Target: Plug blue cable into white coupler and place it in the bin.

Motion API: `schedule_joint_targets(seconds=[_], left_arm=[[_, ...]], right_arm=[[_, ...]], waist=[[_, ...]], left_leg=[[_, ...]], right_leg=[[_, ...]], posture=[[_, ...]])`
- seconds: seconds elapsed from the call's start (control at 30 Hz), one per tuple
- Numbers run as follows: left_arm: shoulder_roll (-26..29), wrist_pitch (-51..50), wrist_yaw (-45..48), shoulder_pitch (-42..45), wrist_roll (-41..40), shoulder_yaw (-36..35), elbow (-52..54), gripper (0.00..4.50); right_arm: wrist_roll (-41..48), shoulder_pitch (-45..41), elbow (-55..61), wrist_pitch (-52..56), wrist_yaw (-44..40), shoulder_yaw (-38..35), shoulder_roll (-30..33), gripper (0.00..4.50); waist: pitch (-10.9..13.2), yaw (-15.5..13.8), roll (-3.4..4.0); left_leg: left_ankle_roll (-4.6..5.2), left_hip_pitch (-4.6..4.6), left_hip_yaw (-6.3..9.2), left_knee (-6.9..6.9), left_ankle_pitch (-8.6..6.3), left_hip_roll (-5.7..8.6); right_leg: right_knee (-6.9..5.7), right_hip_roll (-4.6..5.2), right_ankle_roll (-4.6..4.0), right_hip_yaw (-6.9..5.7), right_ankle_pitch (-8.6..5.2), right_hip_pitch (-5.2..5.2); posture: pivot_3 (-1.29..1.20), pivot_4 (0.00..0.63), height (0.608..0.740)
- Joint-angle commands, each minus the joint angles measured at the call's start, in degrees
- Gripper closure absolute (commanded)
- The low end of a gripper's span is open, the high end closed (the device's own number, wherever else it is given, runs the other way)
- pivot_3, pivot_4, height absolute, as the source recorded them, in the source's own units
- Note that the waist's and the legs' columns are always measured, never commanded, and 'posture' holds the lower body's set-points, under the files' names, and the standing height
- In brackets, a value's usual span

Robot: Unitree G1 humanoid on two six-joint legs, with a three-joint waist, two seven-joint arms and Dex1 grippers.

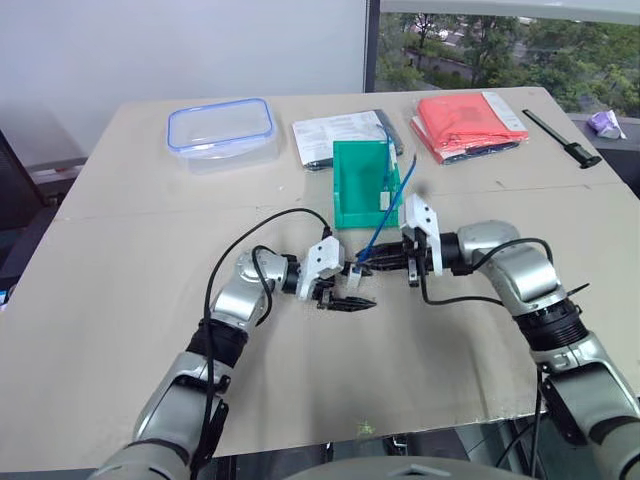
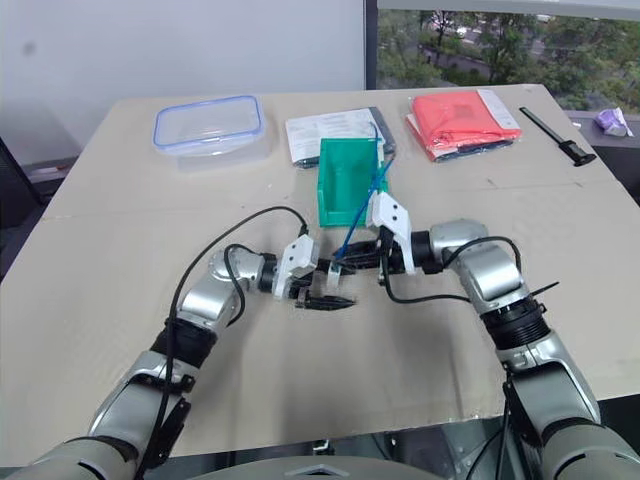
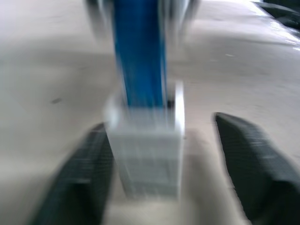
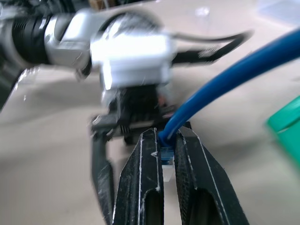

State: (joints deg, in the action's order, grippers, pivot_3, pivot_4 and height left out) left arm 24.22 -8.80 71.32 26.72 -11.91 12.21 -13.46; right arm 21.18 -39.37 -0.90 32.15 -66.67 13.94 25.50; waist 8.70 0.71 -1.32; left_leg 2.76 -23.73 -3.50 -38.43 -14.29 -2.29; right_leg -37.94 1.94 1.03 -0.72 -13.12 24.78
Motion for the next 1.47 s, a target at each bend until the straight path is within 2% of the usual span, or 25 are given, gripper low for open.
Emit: schedule_joint_targets(seconds=[0.03,0.13,0.27,0.37,0.43,0.53,0.63,0.67,0.7,0.8,0.93,1.03,1.07,1.13,1.2,1.3,1.47], left_arm=[[1.65,-12.05,-9.02,-1.43,-5.88,-7.41,17.35,0.05],[2.68,-22.21,-17.13,-2.15,-8.57,-11.72,28.57,0.05],[0.95,-37.14,-30.11,0.21,-11.23,-16.34,37.78,0.05],[0.72,-43.77,-35.46,0.69,-11.75,-16.56,42.07,0.05],[0.0,-46.93,-39.08,0.92,-11.7,-16.85,43.66,0.0],[-1.77,-50.57,-42.89,1.46,-12.76,-17.8,45.08,0.0],[-1.92,-51.99,-44.87,1.33,-13.19,-17.7,46.11,0.0],[-1.82,-52.23,-45.41,1.07,-13.35,-17.75,46.54,0.0],[-1.7,-52.23,-45.79,0.53,-13.51,-17.81,47.14,0.0],[-0.87,-51.94,-46.89,-2.25,-13.49,-18.15,49.63,0.0],[1.27,-47.86,-48.22,-8.87,-11.07,-18.29,52.33,0.0],[3.55,-43.51,-49.18,-16.5,-8.2,-19.06,54.07,0.0],[4.23,-41.49,-48.68,-20.17,-7.52,-19.55,54.58,0.0],[4.85,-37.65,-47.54,-26.48,-7.15,-20.83,55.41,0.0],[5.02,-35.41,-47.28,-30.03,-6.91,-21.59,55.43,0.0],[3.03,-31.77,-46.46,-35.03,-8.22,-22.85,53.77,0.0],[1.97,-26.75,-43.7,-40.36,-9.25,-22.66,52.88,0.0]], right_arm=[[2.44,-7.37,0.08,6.78,3.07,-4.38,0.78,4.5],[2.28,-14.84,-7.4,8.88,3.86,-5.83,0.72,4.5],[-5.45,-27.69,-29.23,4.12,7.71,-3.22,-1.97,4.5],[-9.42,-34.92,-44.9,-2.41,7.52,-2.52,-5.02,4.5],[-11.6,-38.69,-53.74,-5.22,7.27,-2.41,-6.98,3.73],[-15.04,-42.68,-64.1,-12.3,15.01,-3.9,-9.2,2.59],[-15.88,-45.44,-69.56,-17.42,23.48,-7.37,-9.68,1.08],[-16.28,-45.92,-70.37,-18.48,24.93,-8.0,-9.51,0.32],[-16.91,-45.97,-70.66,-19.42,25.56,-8.22,-9.07,0.05],[-17.78,-44.48,-69.79,-20.4,23.86,-8.87,-7.15,0.05],[-16.24,-38.64,-63.55,-20.54,19.43,-11.07,-3.51,0.05],[-10.87,-25.3,-44.46,-19.3,12.18,-13.7,-0.54,0.05],[-7.71,-18.22,-34.74,-17.51,10.42,-15.05,0.36,0.05],[-1.86,-4.25,-17.43,-15.18,8.64,-17.89,1.44,0.05],[1.82,5.3,-7.4,-13.97,8.29,-19.97,2.07,0.05],[3.91,19.39,0.53,-14.13,6.06,-21.32,4.83,0.05],[2.7,31.07,2.44,-17.11,2.85,-20.45,9.69,0.05]], waist=[[0.03,-0.02,0.01],[0.11,0.09,0.06],[0.1,0.03,0.06],[0.11,0.06,0.05],[0.11,0.1,0.06],[0.12,0.07,0.06],[0.15,0.02,0.06],[0.15,0.02,0.06],[0.15,0.09,0.06],[0.15,0.15,0.06],[0.14,0.12,0.06],[0.14,0.02,0.05],[0.13,-0.05,0.05],[0.12,-0.27,0.08],[0.18,-0.42,0.17],[0.18,-0.4,0.28],[0.19,-0.2,0.27]], left_leg=[[0.0,0.0,0.01,0.01,0.0,0.0],[0.0,0.0,0.04,0.01,0.0,0.0],[0.0,0.06,0.06,0.02,0.0,0.04],[-0.01,0.02,0.03,0.03,0.01,0.06],[-0.01,0.01,0.0,0.06,0.01,0.07],[-0.05,-0.03,0.0,0.12,0.01,0.07],[-0.31,-0.07,0.02,0.18,0.16,0.07],[-0.33,-0.08,0.03,0.19,0.16,0.07],[-0.33,-0.08,0.03,0.2,0.16,0.08],[-0.34,-0.05,0.0,0.19,0.16,0.08],[-0.34,-0.01,0.01,0.22,0.16,0.08],[-0.32,-0.03,0.05,0.25,0.15,0.07],[-0.25,-0.04,0.05,0.28,0.1,0.07],[-0.23,-0.05,0.06,0.38,0.08,0.08],[-0.17,-0.07,0.1,0.45,0.04,0.08],[-0.08,0.01,0.09,0.42,-0.01,0.1],[-0.06,0.28,-0.03,0.09,0.0,0.09]], right_leg=[[0.02,0.0,0.0,0.0,0.0,0.0],[0.0,0.04,0.0,0.03,0.0,0.0],[0.0,0.01,0.0,0.02,0.0,-0.06],[0.04,0.0,0.0,0.03,0.0,-0.04],[0.05,0.02,0.0,0.08,0.0,-0.03],[0.11,0.07,0.0,0.12,0.0,-0.01],[0.14,0.15,0.0,0.11,0.0,0.01],[0.15,0.18,0.0,0.1,0.0,0.01],[0.15,0.21,0.0,0.1,0.0,0.01],[0.14,0.37,-0.01,0.13,0.01,0.0],[0.12,0.48,-0.02,0.12,0.01,0.0],[0.2,0.52,-0.02,0.07,0.01,-0.01],[0.22,0.55,-0.02,0.07,0.01,-0.01],[0.26,0.62,0.0,0.04,0.0,0.0],[0.31,0.64,0.01,-0.01,0.0,0.0],[0.23,0.67,-0.01,0.0,0.0,0.0],[0.26,0.67,-0.26,0.07,-0.14,-0.36]], posture=[[0.0,0.15,0.736],[0.0,0.15,0.736],[0.0,0.15,0.736],[0.0,0.15,0.736],[0.0,0.15,0.736],[0.0,0.15,0.736],[0.0,0.15,0.736],[0.0,0.15,0.736],[0.0,0.15,0.736],[0.0,0.15,0.736],[0.0,0.15,0.736],[0.0,0.15,0.736],[0.0,0.15,0.736],[0.0,0.15,0.736],[0.0,0.15,0.736],[0.0,0.15,0.736],[0.0,0.15,0.736]])
